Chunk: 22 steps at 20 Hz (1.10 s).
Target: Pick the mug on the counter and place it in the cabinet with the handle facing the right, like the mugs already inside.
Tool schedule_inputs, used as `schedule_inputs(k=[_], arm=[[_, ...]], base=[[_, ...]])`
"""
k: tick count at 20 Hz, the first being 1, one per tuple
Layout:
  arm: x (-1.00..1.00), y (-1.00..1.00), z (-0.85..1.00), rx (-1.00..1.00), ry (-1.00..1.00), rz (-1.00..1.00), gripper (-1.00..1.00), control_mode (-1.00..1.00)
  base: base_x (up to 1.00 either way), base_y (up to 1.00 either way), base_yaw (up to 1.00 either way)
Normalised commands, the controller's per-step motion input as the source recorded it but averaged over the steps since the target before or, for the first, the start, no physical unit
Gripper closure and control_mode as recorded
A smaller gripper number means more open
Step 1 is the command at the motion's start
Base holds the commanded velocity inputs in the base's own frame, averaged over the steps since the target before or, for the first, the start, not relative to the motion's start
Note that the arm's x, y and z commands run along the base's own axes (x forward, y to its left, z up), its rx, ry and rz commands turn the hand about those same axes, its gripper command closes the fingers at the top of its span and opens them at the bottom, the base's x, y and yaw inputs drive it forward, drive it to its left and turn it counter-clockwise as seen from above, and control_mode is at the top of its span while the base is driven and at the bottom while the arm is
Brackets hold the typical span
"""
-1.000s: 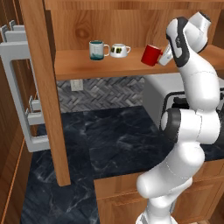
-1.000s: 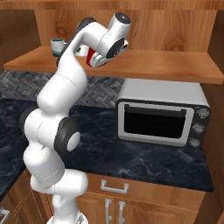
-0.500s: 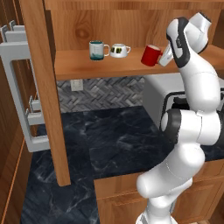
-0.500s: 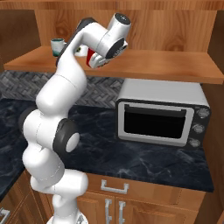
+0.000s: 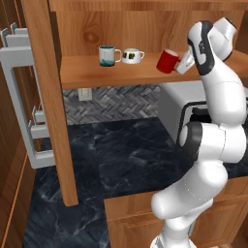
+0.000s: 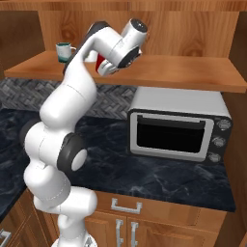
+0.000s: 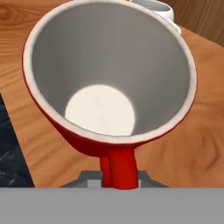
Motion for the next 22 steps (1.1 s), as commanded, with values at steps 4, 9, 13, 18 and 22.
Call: schedule_inputs(k=[4,9,13,18,22], arm=[[0.06,0.0,-0.28,0.05,0.0,0.0,1.0,-1.0],[0.18,0.0,-0.17,0.0,0.0,0.0,1.0,-1.0],[0.25,0.0,-0.09,0.0,0.0,0.0,1.0,-1.0],[0.33,0.0,-0.12,0.0,0.0,0.02,1.0,-1.0],[0.37,0.0,-0.15,0.0,0.0,0.02,1.0,-1.0]], base=[[0.0,0.0,0.0],[0.0,0.0,0.0],[0.0,0.0,0.0],[0.0,0.0,0.0],[0.0,0.0,0.0]])
